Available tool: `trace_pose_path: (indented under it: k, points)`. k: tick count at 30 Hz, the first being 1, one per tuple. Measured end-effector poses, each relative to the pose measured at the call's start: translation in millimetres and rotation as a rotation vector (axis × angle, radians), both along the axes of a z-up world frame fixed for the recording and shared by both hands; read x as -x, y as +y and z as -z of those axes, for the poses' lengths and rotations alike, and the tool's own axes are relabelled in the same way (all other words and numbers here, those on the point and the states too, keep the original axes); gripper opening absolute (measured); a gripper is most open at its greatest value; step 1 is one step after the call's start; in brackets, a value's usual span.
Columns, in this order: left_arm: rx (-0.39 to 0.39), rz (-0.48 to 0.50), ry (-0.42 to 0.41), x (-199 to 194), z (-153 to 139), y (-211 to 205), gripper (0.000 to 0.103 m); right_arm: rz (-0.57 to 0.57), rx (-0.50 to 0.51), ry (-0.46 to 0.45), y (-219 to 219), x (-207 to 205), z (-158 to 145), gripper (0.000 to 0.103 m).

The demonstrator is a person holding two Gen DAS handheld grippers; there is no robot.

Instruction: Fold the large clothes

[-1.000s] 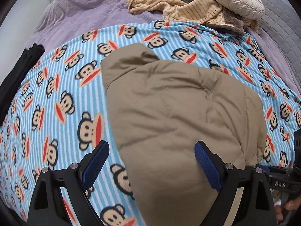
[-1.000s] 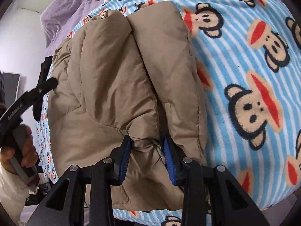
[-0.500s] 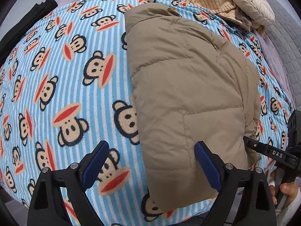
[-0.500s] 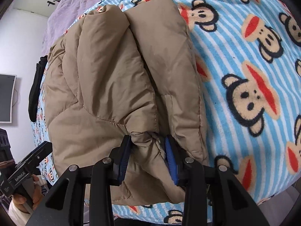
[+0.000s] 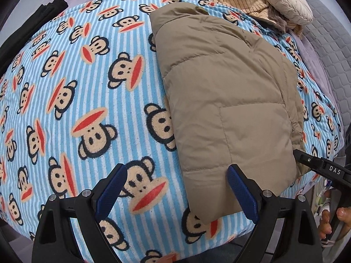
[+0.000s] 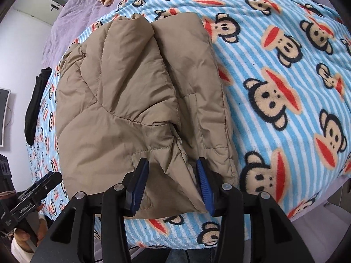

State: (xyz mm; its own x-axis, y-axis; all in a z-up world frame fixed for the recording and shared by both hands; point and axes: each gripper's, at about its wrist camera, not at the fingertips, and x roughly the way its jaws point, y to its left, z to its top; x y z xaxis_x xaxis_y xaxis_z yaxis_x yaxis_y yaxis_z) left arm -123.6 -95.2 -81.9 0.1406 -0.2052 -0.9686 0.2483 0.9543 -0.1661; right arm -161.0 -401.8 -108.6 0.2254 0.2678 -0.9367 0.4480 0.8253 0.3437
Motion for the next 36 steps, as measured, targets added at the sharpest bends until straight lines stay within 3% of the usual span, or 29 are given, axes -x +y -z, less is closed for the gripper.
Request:
trace_pose_path:
  k: [2,3,6,16,28,29,31,36]
  points:
    - [0.002,0.003,0.001,2,0,3,0.095,0.011,0.009,0.0,4,2,-5,0.049]
    - [-0.002,0.003,0.002,3,1,5,0.103,0.014,0.015,-0.002,6,4,-7,0.05]
    - [0.001,0.001,-0.007,5,-1,10,0.103,0.019,0.034,-0.014,10,12,-15,0.057]
    - [0.005,-0.047,0.003,-4,0,14,0.103,-0.001,0.062,-0.009,8,22,-29,0.059]
    - [0.025,-0.143,0.032,-39,8,-3,0.103,-0.09,0.048,0.016,-23,-25,-26,0.059]
    - [0.032,-0.147,0.037,-42,10,-5,0.103,-0.094,0.045,0.017,-26,-28,-25,0.061]
    - [0.047,-0.156,0.043,-47,13,-8,0.103,-0.1,0.042,0.012,-34,-33,-24,0.083]
    - [0.129,-0.181,0.083,-62,23,-11,0.103,-0.109,0.004,0.017,-54,-43,-12,0.083]
